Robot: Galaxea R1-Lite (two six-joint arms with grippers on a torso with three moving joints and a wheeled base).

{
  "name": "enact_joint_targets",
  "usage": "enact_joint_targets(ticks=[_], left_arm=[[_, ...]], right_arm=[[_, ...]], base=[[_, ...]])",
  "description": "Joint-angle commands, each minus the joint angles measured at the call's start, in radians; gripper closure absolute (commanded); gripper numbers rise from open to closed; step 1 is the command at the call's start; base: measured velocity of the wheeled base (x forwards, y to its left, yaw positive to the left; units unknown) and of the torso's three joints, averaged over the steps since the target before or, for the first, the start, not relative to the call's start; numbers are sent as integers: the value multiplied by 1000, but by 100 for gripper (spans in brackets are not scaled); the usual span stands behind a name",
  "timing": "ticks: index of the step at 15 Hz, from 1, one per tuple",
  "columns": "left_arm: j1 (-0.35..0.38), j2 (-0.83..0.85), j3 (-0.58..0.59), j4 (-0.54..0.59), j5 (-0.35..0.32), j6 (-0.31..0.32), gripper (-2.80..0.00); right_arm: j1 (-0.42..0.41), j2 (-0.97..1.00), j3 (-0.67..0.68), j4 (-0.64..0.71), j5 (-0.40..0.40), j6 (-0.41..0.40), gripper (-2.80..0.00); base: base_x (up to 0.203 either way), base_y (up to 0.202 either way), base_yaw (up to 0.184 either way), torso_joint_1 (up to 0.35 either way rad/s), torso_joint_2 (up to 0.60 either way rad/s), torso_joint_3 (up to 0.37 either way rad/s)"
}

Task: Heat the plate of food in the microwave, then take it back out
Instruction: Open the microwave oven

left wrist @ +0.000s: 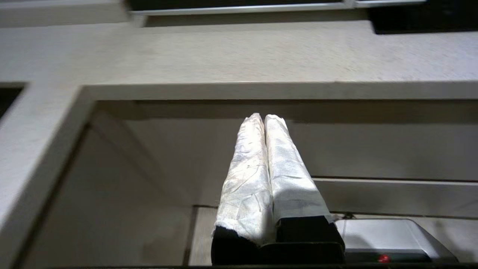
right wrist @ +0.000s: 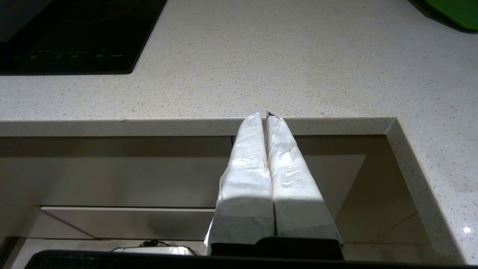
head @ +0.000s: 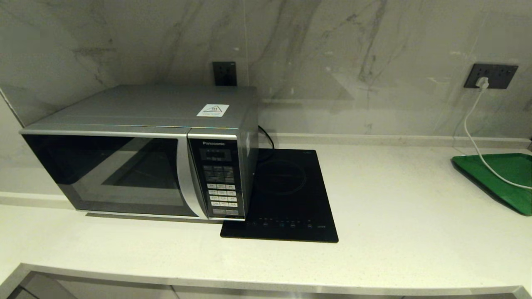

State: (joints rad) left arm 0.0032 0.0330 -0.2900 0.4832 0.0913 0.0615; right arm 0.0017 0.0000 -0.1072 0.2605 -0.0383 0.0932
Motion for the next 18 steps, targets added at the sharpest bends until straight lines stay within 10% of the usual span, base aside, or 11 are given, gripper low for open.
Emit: enact_joint_targets(ticks=[1, 9, 15, 18], left_arm=[[-3, -35, 219, -334, -80, 4, 0], [-6, -18, 224, -358, -112, -53, 0], [-15, 562, -395, -87, -178, -332, 0], [-10, 933, -549, 47, -410, -489, 0]], right_arm=[[0, 0, 0, 2, 0, 0, 0], [0, 0, 0, 2, 0, 0, 0], [1, 0, 0, 2, 0, 0, 0], [1, 0, 0, 2, 0, 0, 0]], base=[[0, 0, 0, 0, 0, 0], [0, 0, 0, 0, 0, 0], [0, 0, 0, 0, 0, 0], [0, 0, 0, 0, 0, 0]])
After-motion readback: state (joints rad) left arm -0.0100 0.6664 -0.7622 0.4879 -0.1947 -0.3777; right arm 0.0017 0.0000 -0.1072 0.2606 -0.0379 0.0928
